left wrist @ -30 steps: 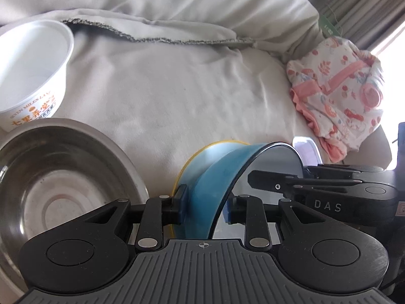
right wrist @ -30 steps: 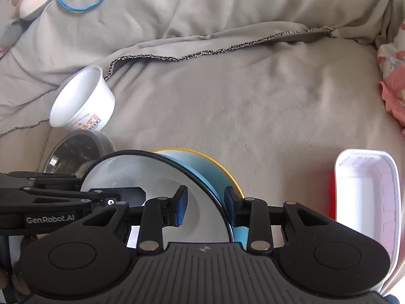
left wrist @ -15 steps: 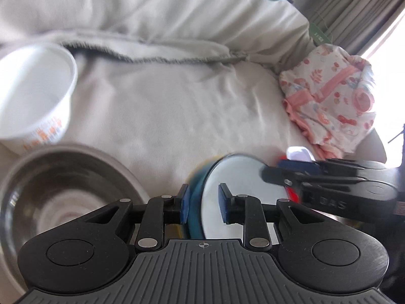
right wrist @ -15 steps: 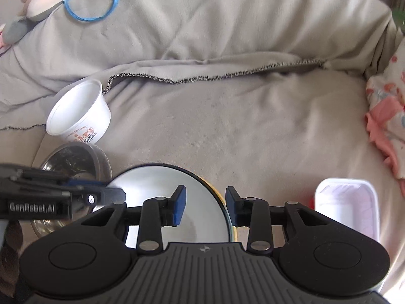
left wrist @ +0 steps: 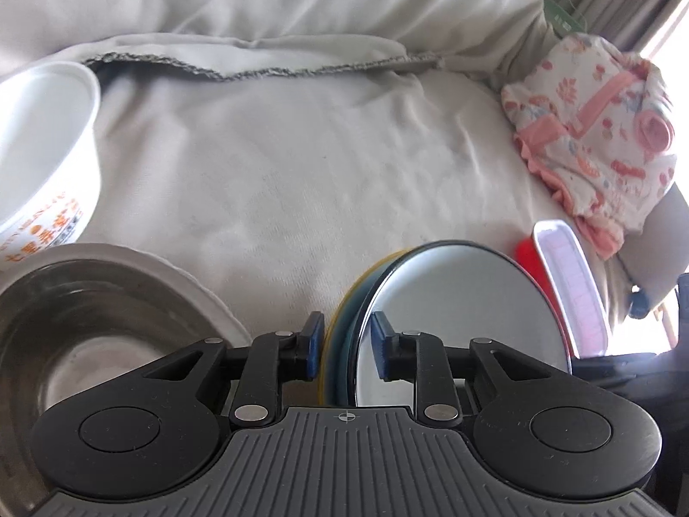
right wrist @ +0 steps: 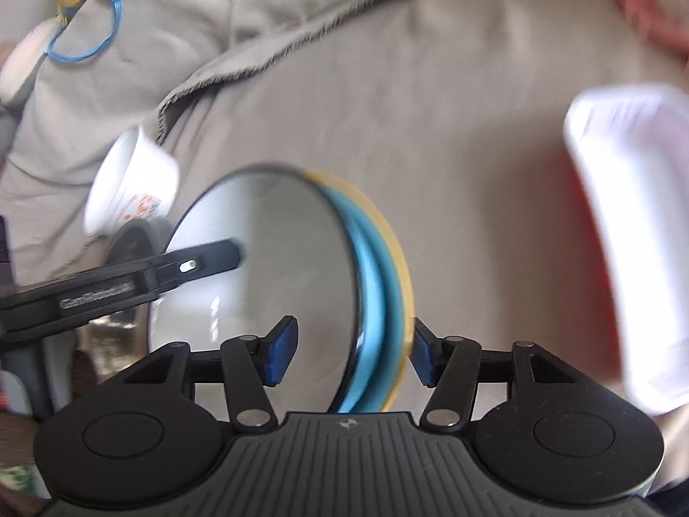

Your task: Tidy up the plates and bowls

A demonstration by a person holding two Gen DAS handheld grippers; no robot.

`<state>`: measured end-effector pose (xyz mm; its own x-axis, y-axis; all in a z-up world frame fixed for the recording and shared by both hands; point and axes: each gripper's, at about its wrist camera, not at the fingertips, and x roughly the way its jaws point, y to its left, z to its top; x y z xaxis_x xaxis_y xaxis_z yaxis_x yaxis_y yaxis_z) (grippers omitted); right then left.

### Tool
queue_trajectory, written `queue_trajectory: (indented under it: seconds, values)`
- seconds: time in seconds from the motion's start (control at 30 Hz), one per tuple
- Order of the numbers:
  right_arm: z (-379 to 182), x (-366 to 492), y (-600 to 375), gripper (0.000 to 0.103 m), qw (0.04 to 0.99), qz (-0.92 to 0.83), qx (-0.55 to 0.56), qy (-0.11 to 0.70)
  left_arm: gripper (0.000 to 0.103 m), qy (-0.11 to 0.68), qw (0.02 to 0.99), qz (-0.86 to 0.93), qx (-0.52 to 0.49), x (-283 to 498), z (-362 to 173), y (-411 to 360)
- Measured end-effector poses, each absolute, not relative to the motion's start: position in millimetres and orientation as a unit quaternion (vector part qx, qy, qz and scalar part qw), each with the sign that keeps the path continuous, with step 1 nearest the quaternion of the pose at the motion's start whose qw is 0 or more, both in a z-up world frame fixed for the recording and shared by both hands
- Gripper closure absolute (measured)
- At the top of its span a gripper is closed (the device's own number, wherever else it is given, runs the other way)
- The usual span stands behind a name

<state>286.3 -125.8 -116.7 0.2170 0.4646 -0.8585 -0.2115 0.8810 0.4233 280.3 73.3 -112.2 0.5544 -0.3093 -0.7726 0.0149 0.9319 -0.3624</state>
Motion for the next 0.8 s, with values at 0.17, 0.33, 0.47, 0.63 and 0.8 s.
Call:
queue_trajectory:
  seconds: [0.17,0.33,0.47,0.63,0.8]
  values:
    - [-121,279,-114,0.05,0.78,0.211,0.096,0.58,0.072,0.456,0.871,-0.09,-0.16,277,-113,74]
    - [-121,295,-111,0.051,0.789,0.216,0.086,0.569,0.072,0.454,0.871,-0.09,-0.162,277,-113,76]
    - [-122,297,-111,0.052,0.794,0.215,0.064,0.565,0.072,0.454,0.868,-0.087,-0.18,272,-102,82]
    - [-64,295,-113,0.053,0.845,0.218,-0.009,0.489,0.079,0.391,0.878,-0.11,-0.253,251,-44,126]
    - [-1,306,-74,0.045,0.877,0.222,-0.076,0.42,0.074,0.285,0.929,-0.008,-0.234,244,13,184]
